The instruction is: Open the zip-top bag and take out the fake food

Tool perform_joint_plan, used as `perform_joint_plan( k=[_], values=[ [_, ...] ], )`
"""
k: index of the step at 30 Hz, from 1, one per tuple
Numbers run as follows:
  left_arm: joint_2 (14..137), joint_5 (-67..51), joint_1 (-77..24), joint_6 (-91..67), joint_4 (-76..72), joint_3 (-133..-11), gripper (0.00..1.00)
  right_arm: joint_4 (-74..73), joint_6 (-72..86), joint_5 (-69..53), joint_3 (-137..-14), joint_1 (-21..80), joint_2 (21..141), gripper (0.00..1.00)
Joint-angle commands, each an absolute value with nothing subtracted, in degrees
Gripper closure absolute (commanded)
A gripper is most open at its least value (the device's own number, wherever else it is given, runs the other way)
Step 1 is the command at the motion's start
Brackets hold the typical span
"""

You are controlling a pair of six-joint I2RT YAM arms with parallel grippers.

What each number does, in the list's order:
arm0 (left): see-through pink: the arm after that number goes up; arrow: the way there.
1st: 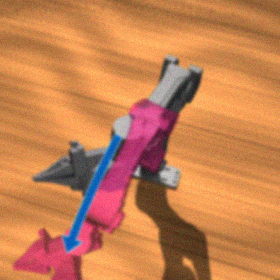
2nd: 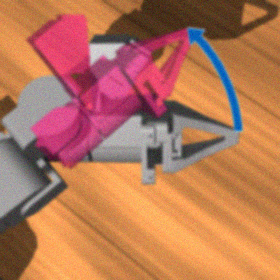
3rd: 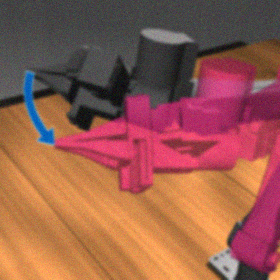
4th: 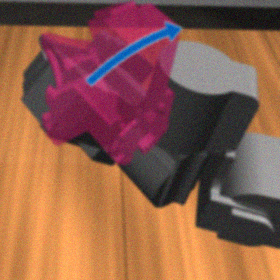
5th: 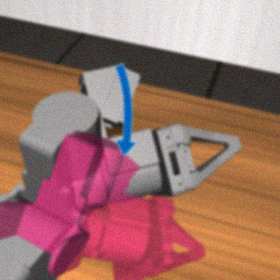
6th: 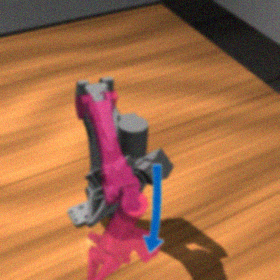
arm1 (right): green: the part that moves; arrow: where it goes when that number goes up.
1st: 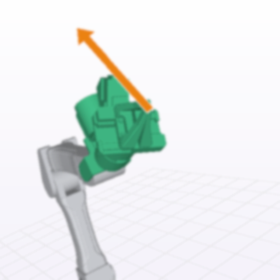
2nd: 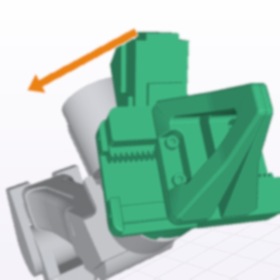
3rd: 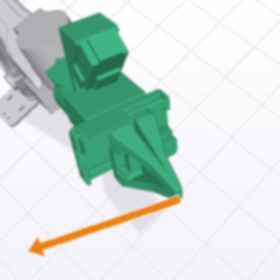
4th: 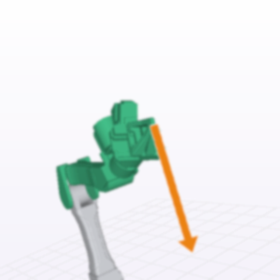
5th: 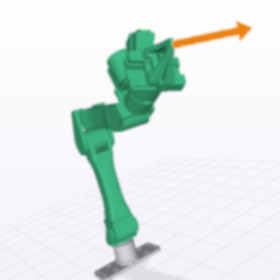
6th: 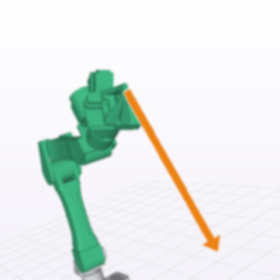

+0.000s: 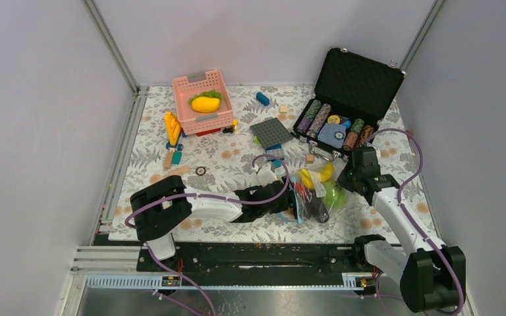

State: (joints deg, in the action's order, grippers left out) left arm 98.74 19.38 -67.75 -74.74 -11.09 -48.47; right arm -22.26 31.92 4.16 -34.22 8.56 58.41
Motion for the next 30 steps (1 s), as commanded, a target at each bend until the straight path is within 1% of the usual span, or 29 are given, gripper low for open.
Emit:
perform_joint_plan(
  k=[1,3,7,10,15,18,20,21,24,26,30],
  values=[
    [97.63,21.31,-67.28,-73.92,-9.03,-51.43,0.3,-26.03,30.62,-3.62,-31.55,8.79,57.5,0.97],
    [97.92,21.98,-67.15,-73.72,-7.53,-52.06,0.31,-26.09,30.66,-4.47,-30.94,8.8,56.59,0.99],
    [97.51,23.12,-67.06,-72.57,-6.62,-52.38,0.44,-27.07,30.38,-4.26,-30.46,8.79,54.48,1.0],
    [96.31,23.45,-67.06,-71.05,-6.36,-52.3,0.51,-27.17,30.28,-3.8,-30.03,8.8,53.11,1.0],
    [92.98,23.55,-67.06,-67.65,-5.26,-51.64,0.54,-27.2,30.92,-2.99,-29.24,8.82,51.5,1.0],
    [90.02,24.53,-67.04,-67.26,-4.23,-49.85,0.54,-27.24,31.24,-2.73,-29.0,8.79,50.87,1.0],
    [87.79,25.8,-67.06,-67.55,-3.61,-48.63,0.52,-27.3,31.31,-2.85,-29.0,8.84,50.5,1.0],
    [87.11,26.37,-67.06,-67.63,-3.36,-48.27,0.48,-27.27,31.29,-3.0,-28.94,8.8,50.38,1.0],
    [86.4,27.23,-66.81,-67.97,-3.05,-48.03,0.31,-27.25,31.38,-3.58,-28.92,8.81,50.14,1.0],
    [86.99,27.14,-66.64,-67.77,-3.56,-48.54,0.23,-27.27,31.33,-3.85,-28.92,8.81,50.12,1.0],
    [89.59,26.66,-66.23,-67.49,-3.21,-51.11,0.19,-27.3,31.03,-4.04,-28.83,8.8,50.06,1.0]
  ],
)
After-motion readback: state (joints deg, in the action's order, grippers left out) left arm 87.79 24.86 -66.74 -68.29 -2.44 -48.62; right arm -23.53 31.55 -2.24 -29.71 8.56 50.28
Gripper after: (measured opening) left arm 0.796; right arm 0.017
